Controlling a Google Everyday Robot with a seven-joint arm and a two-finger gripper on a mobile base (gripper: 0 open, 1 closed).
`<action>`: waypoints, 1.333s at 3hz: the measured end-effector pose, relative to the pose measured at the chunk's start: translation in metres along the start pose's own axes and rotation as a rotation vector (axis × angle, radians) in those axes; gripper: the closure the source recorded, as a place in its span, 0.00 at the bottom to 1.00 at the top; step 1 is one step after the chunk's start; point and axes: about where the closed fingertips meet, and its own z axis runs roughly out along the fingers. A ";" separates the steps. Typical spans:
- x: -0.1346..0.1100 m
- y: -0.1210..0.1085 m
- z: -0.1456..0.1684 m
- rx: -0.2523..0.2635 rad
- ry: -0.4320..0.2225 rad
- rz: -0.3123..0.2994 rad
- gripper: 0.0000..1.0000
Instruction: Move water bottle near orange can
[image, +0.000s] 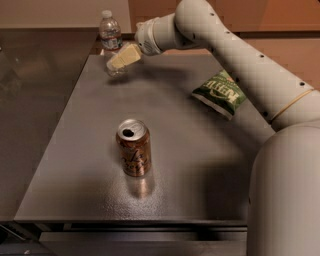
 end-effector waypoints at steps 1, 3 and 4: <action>-0.006 -0.007 0.012 0.005 -0.024 0.011 0.00; -0.011 -0.013 0.041 -0.014 -0.050 0.028 0.00; -0.012 -0.012 0.051 -0.035 -0.059 0.035 0.18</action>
Offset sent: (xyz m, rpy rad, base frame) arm 0.0365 0.0266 0.0054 0.0775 -0.0044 -0.0031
